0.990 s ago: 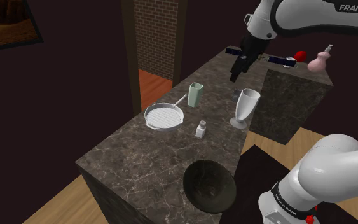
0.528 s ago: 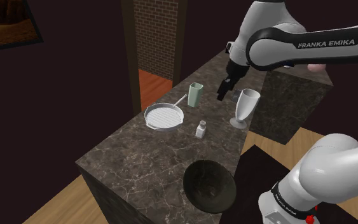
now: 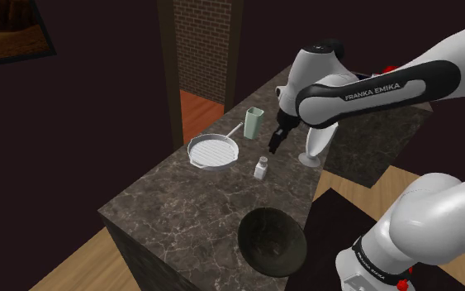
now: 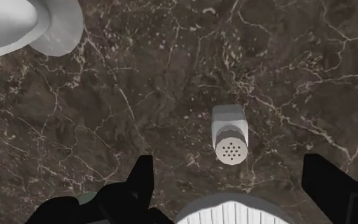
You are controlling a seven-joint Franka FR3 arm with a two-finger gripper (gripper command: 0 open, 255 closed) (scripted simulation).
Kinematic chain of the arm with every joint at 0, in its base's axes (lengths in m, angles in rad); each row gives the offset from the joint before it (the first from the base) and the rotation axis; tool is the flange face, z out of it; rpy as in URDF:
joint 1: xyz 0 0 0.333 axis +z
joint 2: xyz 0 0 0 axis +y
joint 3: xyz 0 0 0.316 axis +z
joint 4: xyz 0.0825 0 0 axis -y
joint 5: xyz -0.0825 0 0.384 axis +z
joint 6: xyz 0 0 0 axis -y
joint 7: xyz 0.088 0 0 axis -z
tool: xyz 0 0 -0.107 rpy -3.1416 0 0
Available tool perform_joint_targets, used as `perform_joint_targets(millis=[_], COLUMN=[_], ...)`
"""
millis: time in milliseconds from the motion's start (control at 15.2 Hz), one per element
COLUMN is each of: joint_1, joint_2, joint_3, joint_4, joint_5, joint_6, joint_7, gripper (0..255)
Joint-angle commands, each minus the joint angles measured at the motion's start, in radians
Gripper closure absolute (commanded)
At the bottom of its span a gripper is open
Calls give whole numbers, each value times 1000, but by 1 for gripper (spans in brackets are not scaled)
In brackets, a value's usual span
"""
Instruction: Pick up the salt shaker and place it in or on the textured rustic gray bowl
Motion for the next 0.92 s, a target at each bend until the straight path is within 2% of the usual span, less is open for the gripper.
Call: perform_joint_targets(millis=[0,264,858], joint_1=[5,9,-10], joint_2=[61,203,327], joint_3=[7,20,23], joint_4=[-23,-42,-54], joint_5=[-5,-25,-64], joint_6=[78,223,357], joint_7=[2,8,34], gripper=[0,0,0])
